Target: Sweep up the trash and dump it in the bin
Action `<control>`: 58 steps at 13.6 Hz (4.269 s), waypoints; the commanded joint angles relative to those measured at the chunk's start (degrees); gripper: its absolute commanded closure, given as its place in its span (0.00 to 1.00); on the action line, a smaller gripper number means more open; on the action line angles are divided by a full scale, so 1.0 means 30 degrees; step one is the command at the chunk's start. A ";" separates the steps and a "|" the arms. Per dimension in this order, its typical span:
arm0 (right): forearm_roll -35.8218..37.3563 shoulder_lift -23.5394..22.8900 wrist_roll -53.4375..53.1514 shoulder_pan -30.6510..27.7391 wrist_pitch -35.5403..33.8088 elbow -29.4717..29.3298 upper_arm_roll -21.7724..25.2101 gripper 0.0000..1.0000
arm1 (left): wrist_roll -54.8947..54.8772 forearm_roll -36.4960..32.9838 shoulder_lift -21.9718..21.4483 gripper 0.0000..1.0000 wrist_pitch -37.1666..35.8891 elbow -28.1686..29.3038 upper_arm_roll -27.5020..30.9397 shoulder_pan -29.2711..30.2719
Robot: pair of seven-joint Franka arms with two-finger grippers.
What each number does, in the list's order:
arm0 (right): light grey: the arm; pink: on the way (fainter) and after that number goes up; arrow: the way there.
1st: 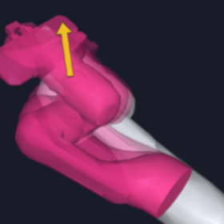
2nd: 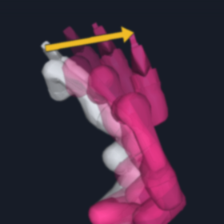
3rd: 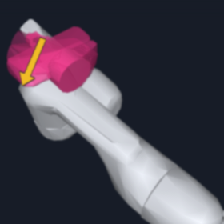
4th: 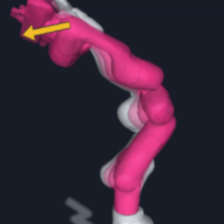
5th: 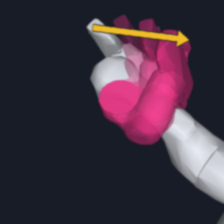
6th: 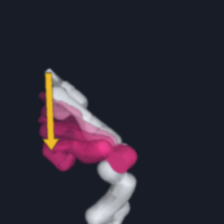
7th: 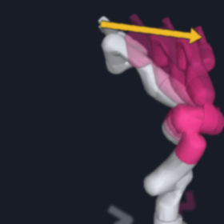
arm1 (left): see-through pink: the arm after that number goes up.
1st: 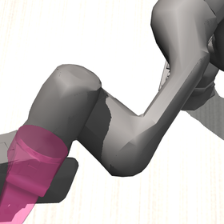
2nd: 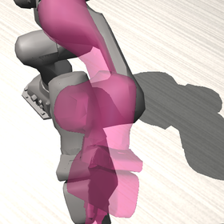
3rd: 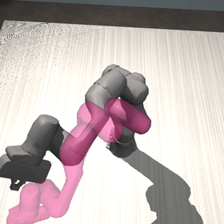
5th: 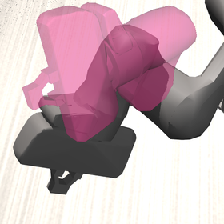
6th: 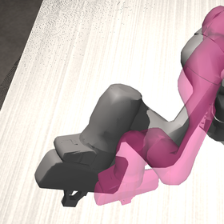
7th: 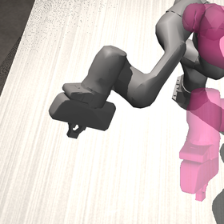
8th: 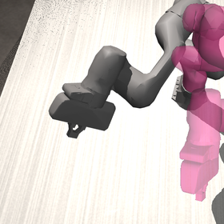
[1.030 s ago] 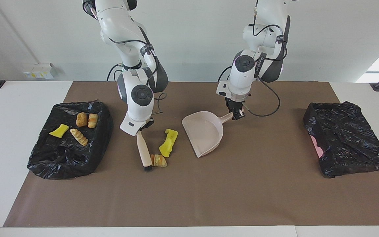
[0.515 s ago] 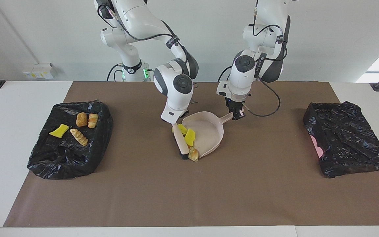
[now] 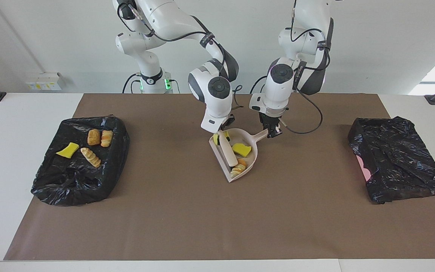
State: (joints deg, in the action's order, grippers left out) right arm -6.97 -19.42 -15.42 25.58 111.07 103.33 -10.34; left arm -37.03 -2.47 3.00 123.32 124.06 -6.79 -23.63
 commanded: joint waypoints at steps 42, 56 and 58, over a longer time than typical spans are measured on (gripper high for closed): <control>0.1387 0.3482 0.0228 -0.2672 -0.4879 -0.0254 -0.0510 1.00 | 0.2879 -0.0173 -0.3518 1.00 -0.2719 -0.0041 0.0154 0.3623; -0.0429 0.3777 -1.0885 0.5068 0.2675 0.5576 -0.0686 1.00 | -0.7040 -0.0172 -0.4374 1.00 -0.7536 -0.4698 0.1676 1.5777; -0.0429 0.3544 -1.0857 0.5127 0.3024 0.5809 -0.0686 1.00 | -0.8571 -0.0725 -0.3904 1.00 -0.6105 -0.5198 0.1706 1.6955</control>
State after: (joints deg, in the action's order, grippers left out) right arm -6.99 -8.79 -47.75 41.15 118.48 120.04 -12.47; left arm -59.45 -3.00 -10.98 102.18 111.32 -1.06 24.82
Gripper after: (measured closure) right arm 0.740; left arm 0.678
